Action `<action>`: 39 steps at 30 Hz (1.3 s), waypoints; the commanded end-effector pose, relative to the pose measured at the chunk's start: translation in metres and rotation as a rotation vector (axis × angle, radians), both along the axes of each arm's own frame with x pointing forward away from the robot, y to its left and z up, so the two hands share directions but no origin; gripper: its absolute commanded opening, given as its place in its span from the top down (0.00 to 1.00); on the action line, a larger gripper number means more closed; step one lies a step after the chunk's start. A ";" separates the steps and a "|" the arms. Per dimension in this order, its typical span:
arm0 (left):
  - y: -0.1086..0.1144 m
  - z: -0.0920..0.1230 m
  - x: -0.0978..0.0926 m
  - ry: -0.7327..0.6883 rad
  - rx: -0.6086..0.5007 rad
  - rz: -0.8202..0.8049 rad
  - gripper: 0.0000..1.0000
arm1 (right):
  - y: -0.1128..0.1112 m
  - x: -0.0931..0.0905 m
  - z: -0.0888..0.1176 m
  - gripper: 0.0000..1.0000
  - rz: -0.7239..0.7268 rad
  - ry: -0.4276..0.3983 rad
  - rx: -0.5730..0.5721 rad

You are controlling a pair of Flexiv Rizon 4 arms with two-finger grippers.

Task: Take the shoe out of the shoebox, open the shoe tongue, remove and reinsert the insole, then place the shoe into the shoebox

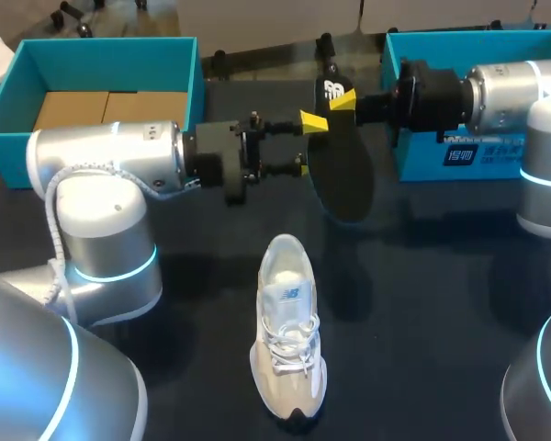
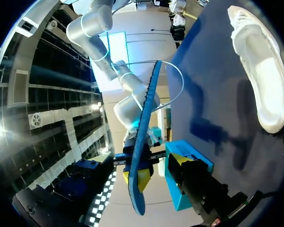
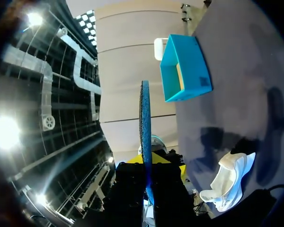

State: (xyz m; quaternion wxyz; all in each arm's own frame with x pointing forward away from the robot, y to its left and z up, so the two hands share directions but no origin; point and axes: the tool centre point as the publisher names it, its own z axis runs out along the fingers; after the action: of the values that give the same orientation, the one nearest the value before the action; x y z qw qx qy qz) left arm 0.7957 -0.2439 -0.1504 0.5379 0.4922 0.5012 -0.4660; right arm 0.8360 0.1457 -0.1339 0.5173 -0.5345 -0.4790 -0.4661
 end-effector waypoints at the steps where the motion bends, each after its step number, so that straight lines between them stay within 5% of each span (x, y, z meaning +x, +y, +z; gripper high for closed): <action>1: -0.010 0.004 0.002 -0.001 0.002 -0.008 0.27 | 0.001 0.000 0.000 1.00 -0.002 0.001 -0.002; 7: -0.013 0.010 -0.001 -0.004 -0.007 -0.017 0.51 | 0.001 0.000 0.000 1.00 -0.002 0.001 -0.002; 26: -0.013 0.020 -0.004 -0.012 -0.031 -0.038 0.64 | 0.001 0.000 0.000 1.00 -0.002 0.001 -0.002; 34: -0.017 0.017 -0.004 -0.008 -0.019 -0.036 0.84 | 0.001 0.000 0.000 1.00 -0.002 0.001 -0.002; 39: -0.018 0.018 -0.005 -0.008 -0.019 -0.037 0.86 | 0.001 0.000 0.000 1.00 -0.002 0.001 -0.002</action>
State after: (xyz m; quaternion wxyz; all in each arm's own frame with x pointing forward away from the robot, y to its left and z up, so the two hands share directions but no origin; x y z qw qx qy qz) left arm 0.7908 -0.2598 -0.1336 0.5365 0.4973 0.4841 -0.4801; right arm 0.8364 0.1459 -0.1336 0.5174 -0.5348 -0.4792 -0.4654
